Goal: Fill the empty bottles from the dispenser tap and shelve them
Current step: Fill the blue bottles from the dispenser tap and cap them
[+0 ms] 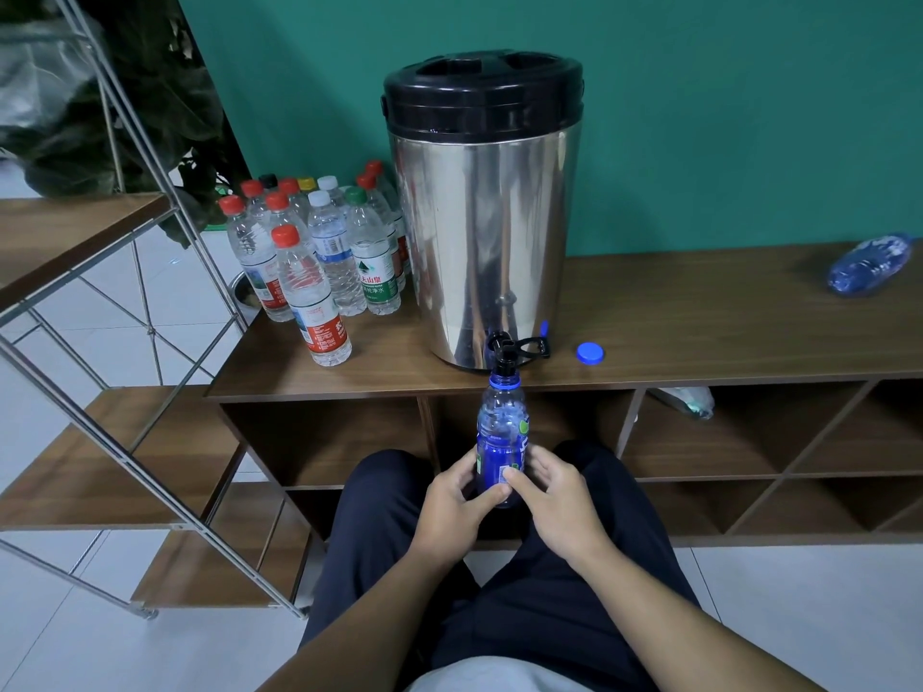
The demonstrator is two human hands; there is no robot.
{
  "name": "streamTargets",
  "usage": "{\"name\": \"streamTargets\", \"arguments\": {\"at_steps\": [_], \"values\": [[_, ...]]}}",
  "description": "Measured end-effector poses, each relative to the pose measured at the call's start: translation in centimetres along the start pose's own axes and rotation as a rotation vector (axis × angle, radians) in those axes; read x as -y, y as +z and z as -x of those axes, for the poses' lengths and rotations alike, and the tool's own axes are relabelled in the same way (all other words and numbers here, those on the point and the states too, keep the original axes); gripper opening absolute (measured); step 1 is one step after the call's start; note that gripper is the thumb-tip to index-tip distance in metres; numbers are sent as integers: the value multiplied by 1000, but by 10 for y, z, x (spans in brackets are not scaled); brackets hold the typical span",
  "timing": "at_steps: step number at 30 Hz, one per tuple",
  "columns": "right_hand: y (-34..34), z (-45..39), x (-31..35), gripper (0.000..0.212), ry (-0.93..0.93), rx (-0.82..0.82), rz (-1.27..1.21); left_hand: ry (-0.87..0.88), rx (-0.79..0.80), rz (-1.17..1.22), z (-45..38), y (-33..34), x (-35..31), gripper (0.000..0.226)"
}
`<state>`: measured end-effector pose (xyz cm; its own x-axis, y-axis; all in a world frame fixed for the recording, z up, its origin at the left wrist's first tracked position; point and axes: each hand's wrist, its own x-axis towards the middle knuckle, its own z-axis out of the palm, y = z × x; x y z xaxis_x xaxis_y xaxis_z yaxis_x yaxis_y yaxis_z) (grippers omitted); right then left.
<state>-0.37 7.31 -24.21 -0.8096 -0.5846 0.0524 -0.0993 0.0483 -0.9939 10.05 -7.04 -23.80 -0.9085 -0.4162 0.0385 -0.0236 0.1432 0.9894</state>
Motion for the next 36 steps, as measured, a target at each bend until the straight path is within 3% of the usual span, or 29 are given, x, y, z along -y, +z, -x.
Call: {"name": "streamTargets", "arguments": {"at_steps": [36], "values": [[1, 1, 1, 35, 13, -7, 8, 4, 8, 24, 0, 1, 0, 49]]}}
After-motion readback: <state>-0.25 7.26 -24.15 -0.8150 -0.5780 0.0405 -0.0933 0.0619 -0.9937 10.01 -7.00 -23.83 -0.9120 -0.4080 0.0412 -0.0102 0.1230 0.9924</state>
